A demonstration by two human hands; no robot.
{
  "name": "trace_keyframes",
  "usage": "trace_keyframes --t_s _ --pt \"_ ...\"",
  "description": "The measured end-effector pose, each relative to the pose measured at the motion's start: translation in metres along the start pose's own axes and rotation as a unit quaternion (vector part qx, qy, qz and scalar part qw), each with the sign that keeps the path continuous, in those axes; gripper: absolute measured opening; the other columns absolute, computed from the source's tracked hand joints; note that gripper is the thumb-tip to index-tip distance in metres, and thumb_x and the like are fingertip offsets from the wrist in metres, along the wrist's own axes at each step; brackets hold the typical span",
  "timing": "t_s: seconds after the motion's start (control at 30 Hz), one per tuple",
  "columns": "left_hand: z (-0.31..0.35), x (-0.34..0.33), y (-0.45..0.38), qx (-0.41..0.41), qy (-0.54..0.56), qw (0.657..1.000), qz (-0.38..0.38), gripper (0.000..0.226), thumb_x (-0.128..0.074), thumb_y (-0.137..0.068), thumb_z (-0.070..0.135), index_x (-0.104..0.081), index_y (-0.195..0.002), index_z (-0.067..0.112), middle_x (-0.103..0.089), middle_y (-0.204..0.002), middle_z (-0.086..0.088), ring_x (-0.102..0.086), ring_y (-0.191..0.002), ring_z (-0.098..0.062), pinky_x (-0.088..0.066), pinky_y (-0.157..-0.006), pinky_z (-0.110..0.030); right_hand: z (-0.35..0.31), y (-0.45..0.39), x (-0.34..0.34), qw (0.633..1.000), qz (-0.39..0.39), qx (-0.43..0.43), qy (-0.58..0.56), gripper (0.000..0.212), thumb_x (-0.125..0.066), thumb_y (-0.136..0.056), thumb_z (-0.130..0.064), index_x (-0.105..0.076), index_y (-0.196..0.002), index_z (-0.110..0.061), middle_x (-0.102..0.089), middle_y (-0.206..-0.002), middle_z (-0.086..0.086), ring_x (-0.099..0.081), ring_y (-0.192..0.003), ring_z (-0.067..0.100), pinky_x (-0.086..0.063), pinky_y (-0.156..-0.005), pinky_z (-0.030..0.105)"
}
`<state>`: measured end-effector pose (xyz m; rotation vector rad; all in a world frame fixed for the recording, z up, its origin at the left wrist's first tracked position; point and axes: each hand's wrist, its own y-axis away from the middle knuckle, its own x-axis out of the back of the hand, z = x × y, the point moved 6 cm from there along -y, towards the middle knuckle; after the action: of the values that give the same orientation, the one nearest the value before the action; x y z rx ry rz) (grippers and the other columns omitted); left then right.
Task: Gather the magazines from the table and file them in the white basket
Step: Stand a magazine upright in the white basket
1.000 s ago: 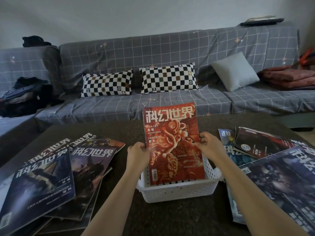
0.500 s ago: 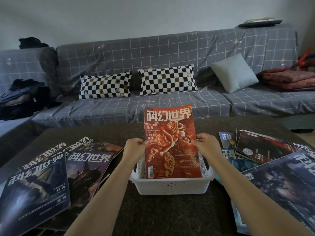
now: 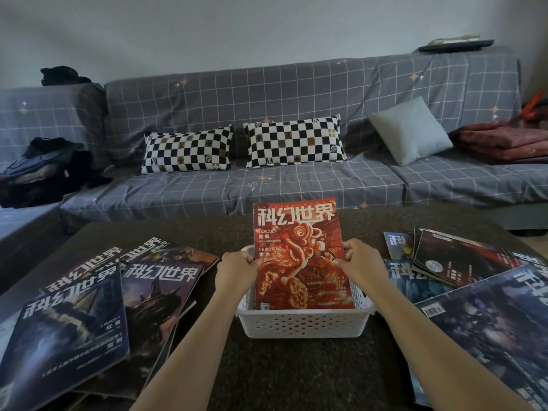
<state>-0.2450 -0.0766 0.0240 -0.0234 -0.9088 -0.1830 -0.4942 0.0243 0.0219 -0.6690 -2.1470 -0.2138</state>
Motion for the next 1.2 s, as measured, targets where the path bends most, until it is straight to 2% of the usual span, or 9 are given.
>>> trace_keyframes --t_s 0.07,0.13,0.3,0.5,0.77,0.9,1.0,1.1,1.2 --pt "0.002 -0.001 0.001 -0.007 -0.081 0.997 0.002 0.030 -0.053 -0.093 0.044 -0.068 -0.097 0.018 -0.055 -0.118 -0.009 -0.058 -0.100 -0.024 -0.053 -0.083 -0.039 0.000 0.001 -0.004 1.000 -0.011 -0.001 0.017 0.037 -0.065 -0.084 -0.040 -0.049 -0.112 -0.023 -0.065 -0.100 -0.005 -0.059 -0.077 0.008 -0.048 -0.068 0.027" --pt "0.004 -0.003 0.000 -0.009 -0.113 0.994 0.001 0.038 -0.051 -0.094 0.046 -0.067 -0.107 0.016 -0.051 -0.122 -0.011 -0.056 -0.105 -0.025 -0.052 -0.088 -0.042 0.000 0.000 -0.004 0.999 -0.005 0.000 0.036 0.034 -0.064 -0.084 -0.041 -0.048 -0.108 -0.024 -0.065 -0.098 -0.006 -0.057 -0.074 0.008 -0.048 -0.067 0.027" --pt "0.003 -0.003 -0.001 0.001 -0.101 0.995 -0.004 0.037 -0.052 -0.093 0.048 -0.067 -0.109 0.018 -0.052 -0.122 -0.010 -0.057 -0.105 -0.024 -0.052 -0.089 -0.042 -0.002 0.000 -0.001 0.999 0.008 0.002 0.036 0.028 -0.065 -0.083 -0.040 -0.050 -0.101 -0.024 -0.059 -0.085 -0.010 -0.059 -0.073 0.008 -0.051 -0.068 0.029" --pt "0.005 -0.005 0.001 -0.011 -0.124 0.992 0.009 0.043 -0.042 -0.096 0.050 -0.061 -0.117 0.019 -0.051 -0.123 -0.011 -0.052 -0.112 -0.027 -0.048 -0.093 -0.045 -0.002 0.003 0.007 1.000 0.018 0.003 0.010 0.017 -0.063 -0.085 -0.039 -0.050 -0.090 -0.028 -0.061 -0.078 -0.013 -0.056 -0.066 0.000 -0.039 -0.054 0.021" --pt "0.005 -0.002 0.005 -0.001 -0.132 0.991 0.008 0.048 -0.042 -0.093 0.057 -0.060 -0.118 0.020 -0.048 -0.126 -0.012 -0.048 -0.116 -0.029 -0.045 -0.093 -0.043 -0.009 0.010 0.009 0.997 0.031 0.009 0.067 0.029 -0.061 -0.086 -0.043 -0.056 -0.105 -0.022 -0.067 -0.095 -0.007 -0.062 -0.080 0.010 -0.049 -0.070 0.029" --pt "0.003 0.007 0.021 -0.020 -0.025 0.998 0.046 0.039 -0.043 -0.096 0.048 -0.059 -0.118 0.020 -0.043 -0.131 -0.008 -0.052 -0.110 -0.023 -0.046 -0.095 -0.043 -0.021 0.026 0.023 0.983 0.136 0.047 0.113 0.031 -0.059 -0.088 -0.041 -0.061 -0.110 -0.019 -0.070 -0.098 -0.003 -0.062 -0.094 0.017 -0.045 -0.085 0.034" --pt "-0.003 0.017 0.036 -0.038 0.028 0.997 0.059 0.030 -0.045 -0.096 0.043 -0.060 -0.113 0.023 -0.042 -0.134 -0.005 -0.054 -0.100 -0.014 -0.046 -0.085 -0.031 -0.036 0.043 0.025 0.979 0.166 0.096 0.072 0.029 -0.059 -0.087 -0.041 -0.063 -0.110 -0.022 -0.069 -0.103 -0.005 -0.058 -0.104 0.014 -0.038 -0.094 0.035" --pt "-0.010 0.037 0.050 -0.062 0.064 0.993 0.072 0.019 -0.047 -0.097 0.036 -0.059 -0.107 0.025 -0.053 -0.124 -0.001 -0.052 -0.081 -0.002 -0.037 -0.064 -0.016 -0.065 0.061 0.014 0.980 0.113 0.161 -0.025 0.024 -0.058 -0.088 -0.039 -0.064 -0.106 -0.023 -0.069 -0.098 -0.008 -0.056 -0.084 0.001 -0.043 -0.078 0.022" --pt "-0.025 0.065 0.065 -0.074 0.073 0.990 0.091 0.013 -0.047 -0.097 0.035 -0.056 -0.105 0.030 -0.059 -0.100 0.012 -0.052 -0.074 0.004 -0.032 -0.056 -0.011 -0.107 0.083 -0.007 0.970 0.055 0.224 -0.073 0.024 -0.056 -0.090 -0.037 -0.064 -0.107 -0.023 -0.067 -0.097 -0.011 -0.057 -0.082 -0.002 -0.041 -0.070 0.013"
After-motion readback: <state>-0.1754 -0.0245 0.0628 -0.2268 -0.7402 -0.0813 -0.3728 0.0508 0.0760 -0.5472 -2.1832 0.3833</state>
